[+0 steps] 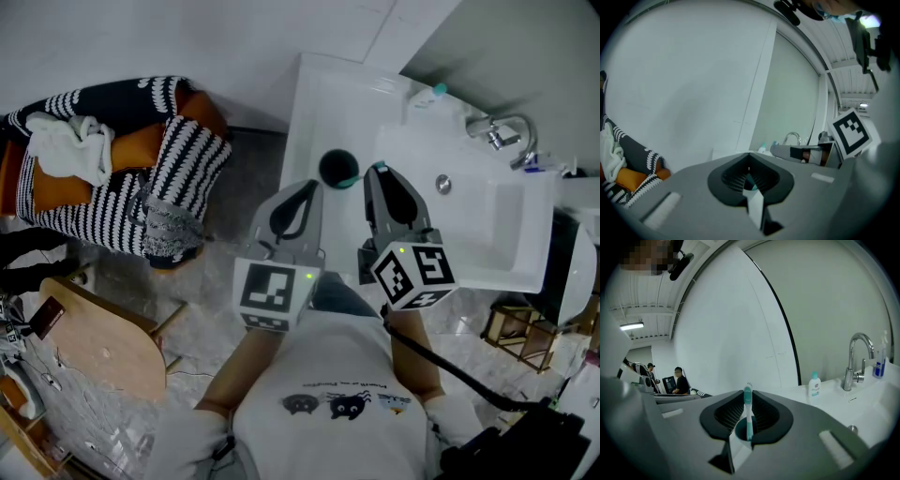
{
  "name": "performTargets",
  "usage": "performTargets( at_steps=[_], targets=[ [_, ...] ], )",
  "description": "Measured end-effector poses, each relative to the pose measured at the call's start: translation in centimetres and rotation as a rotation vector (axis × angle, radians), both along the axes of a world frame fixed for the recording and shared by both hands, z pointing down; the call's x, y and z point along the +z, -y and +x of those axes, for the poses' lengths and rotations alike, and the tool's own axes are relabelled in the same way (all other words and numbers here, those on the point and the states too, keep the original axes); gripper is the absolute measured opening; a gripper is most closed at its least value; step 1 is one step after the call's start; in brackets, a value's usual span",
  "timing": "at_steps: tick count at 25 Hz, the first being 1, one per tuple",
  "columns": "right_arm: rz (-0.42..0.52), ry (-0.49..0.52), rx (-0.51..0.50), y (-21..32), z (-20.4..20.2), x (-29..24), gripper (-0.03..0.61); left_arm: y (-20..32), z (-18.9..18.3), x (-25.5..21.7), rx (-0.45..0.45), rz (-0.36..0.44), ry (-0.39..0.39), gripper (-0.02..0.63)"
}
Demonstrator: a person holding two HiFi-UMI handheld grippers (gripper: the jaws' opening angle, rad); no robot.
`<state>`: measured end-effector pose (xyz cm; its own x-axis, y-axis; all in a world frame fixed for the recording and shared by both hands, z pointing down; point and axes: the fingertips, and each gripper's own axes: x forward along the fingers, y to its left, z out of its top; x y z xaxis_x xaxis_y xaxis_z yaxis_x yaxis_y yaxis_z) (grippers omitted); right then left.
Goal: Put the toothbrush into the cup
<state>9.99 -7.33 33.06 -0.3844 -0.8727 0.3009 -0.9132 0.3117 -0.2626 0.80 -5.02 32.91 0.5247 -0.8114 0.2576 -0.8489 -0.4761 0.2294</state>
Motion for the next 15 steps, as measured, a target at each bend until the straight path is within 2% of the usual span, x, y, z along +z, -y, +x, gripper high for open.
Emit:
performTargets(
  at_steps=[15],
  targets=[
    [-0.021, -0.004, -0.009, -0.01, -0.25, 0.72, 0.055, 0.02, -0.08, 0.12, -0.001, -0.009, -0.003, 0.0]
  ],
)
